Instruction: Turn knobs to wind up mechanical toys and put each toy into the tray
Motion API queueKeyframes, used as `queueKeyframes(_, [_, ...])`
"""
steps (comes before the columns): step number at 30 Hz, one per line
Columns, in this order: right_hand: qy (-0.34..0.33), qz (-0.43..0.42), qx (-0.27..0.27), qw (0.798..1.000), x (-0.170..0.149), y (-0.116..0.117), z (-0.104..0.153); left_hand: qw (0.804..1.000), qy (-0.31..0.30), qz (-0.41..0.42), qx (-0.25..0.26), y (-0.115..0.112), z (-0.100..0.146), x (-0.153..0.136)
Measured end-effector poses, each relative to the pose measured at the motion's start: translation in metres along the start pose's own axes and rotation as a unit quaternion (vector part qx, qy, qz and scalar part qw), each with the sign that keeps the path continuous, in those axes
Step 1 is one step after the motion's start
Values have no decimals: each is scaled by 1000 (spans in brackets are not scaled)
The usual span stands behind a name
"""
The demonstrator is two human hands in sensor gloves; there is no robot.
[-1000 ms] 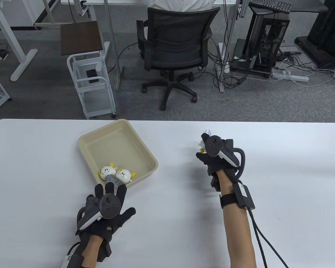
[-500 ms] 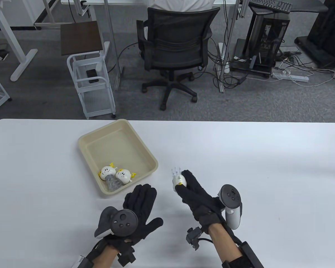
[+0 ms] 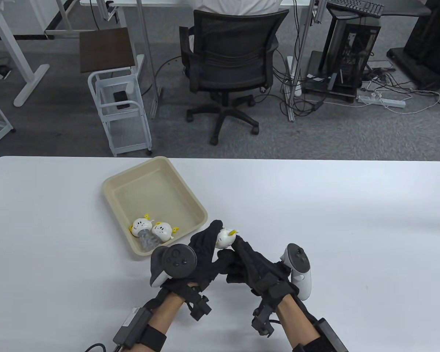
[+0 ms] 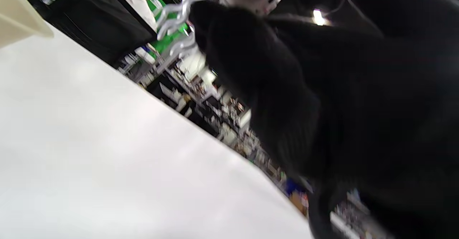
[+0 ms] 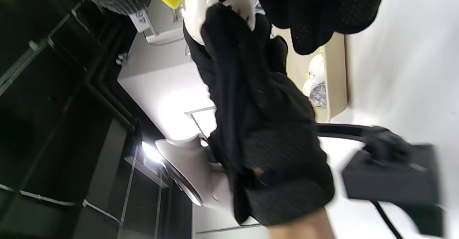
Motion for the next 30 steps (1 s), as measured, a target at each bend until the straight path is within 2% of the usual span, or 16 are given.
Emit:
queueKeyframes(1, [6, 21, 15, 1000, 1, 1, 0, 1000, 13, 21, 17, 4, -2, -5])
queueKeyframes(4, [26, 88, 12, 996, 9, -6, 3, 996, 36, 83, -12, 12, 2, -24])
queueKeyframes(7, [-3, 222, -104, 969, 23, -19, 10, 989, 51, 127, -47, 17, 11, -41])
queueKeyframes(8, [-33, 275, -157, 948, 27, -21, 14, 987, 52, 136, -63, 18, 15, -46])
queueKeyframes(9, [-51, 300, -173, 937, 28, -21, 15, 986, 53, 138, -73, 18, 16, -48])
queueKeyframes(10, [-49, 326, -165, 930, 26, -21, 15, 986, 53, 137, -83, 16, 18, -49])
queueKeyframes(11, [-46, 326, -149, 932, 23, -20, 14, 986, 51, 134, -88, 15, 19, -49])
queueKeyframes(14, [-32, 258, -122, 958, 9, -16, 9, 987, 38, 111, -114, 7, 19, -42])
queueKeyframes(20, [0, 239, -135, 961, -3, -18, 8, 990, 19, 82, -116, 0, 21, -32])
queueKeyframes(24, [69, 101, -142, 982, -19, -27, 9, 993, -7, 40, -111, -3, 21, -21])
queueKeyframes(26, [85, 68, -132, 985, -23, -29, 9, 993, -13, 28, -112, -4, 21, -18])
queueKeyframes(28, [80, 87, -125, 985, -21, -30, 8, 993, -8, 32, -115, -4, 21, -19])
queueKeyframes(30, [61, 144, -136, 978, -16, -29, 9, 993, 3, 39, -108, -2, 21, -23])
Point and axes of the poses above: the tracker on the back of each hand, its own x axis roughly to the thumb side, its own z axis roughly from the fingertips to the wrist, y = z × x, the point moved 1 cm from there along -z, roughly from the wrist to the fingertips
